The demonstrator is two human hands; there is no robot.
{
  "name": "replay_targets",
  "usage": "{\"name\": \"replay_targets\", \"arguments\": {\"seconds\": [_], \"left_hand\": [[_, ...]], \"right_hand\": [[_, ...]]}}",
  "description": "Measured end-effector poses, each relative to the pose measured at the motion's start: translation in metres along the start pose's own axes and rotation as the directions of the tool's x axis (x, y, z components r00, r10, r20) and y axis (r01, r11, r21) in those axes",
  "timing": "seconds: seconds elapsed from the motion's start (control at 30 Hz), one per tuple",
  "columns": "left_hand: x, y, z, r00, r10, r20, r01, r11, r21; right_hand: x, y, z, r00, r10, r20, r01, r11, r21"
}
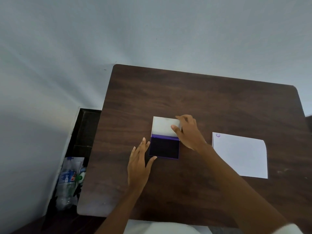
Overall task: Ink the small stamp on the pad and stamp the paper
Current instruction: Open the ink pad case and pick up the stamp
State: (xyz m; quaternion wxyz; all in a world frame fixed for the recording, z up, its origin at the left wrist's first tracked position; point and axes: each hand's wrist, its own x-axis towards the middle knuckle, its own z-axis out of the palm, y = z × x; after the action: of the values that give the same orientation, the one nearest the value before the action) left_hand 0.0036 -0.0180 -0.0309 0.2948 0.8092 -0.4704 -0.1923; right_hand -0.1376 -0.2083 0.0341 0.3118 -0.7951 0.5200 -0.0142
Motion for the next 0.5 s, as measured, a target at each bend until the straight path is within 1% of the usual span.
{"name": "replay_targets", "arguments": {"seconds": [0.07, 0.13, 0.17, 0.2, 0.23, 0.3, 0.37, 0.43, 0.5], "left_hand": [[0.000, 0.001, 0.000, 1.000, -0.004, 0.000, 0.004, 1.000, -0.003], [0.000, 0.002, -0.002, 1.000, -0.004, 0.006, 0.004, 1.000, -0.012], [0.000, 0.003, -0.003, 1.000, 0.001, 0.008, 0.000, 1.000, -0.024], [-0.001, 0.005, -0.004, 1.000, 0.003, 0.008, -0.003, 0.999, -0.038], [-0.002, 0.008, -0.005, 1.000, -0.004, 0.005, 0.004, 0.998, -0.055], [-0.004, 0.018, -0.007, 0.999, -0.033, -0.026, 0.031, 0.996, -0.089], [-0.005, 0.033, -0.006, 0.994, 0.003, -0.106, -0.012, 0.996, -0.090], [-0.006, 0.051, -0.003, 0.987, 0.068, -0.147, -0.085, 0.990, -0.111], [-0.006, 0.072, 0.000, 0.988, 0.103, -0.115, -0.123, 0.975, -0.186]], "right_hand": [[-0.003, 0.005, -0.009, 0.998, -0.004, -0.065, 0.006, 0.999, 0.036], [-0.016, 0.018, -0.024, 0.978, 0.014, -0.209, 0.003, 0.996, 0.084], [-0.026, 0.027, -0.031, 0.963, 0.028, -0.268, -0.009, 0.997, 0.074], [-0.037, 0.039, -0.038, 0.956, 0.038, -0.292, -0.028, 0.999, 0.041], [-0.049, 0.049, -0.042, 0.957, 0.048, -0.286, -0.049, 0.999, 0.006], [-0.066, 0.066, -0.042, 0.974, 0.098, -0.204, -0.105, 0.994, -0.021], [-0.073, 0.074, -0.034, 0.982, 0.144, -0.122, -0.143, 0.990, 0.017], [-0.073, 0.074, -0.027, 0.981, 0.160, -0.112, -0.150, 0.984, 0.095], [-0.072, 0.073, -0.025, 0.970, 0.188, -0.154, -0.161, 0.972, 0.172]]}}
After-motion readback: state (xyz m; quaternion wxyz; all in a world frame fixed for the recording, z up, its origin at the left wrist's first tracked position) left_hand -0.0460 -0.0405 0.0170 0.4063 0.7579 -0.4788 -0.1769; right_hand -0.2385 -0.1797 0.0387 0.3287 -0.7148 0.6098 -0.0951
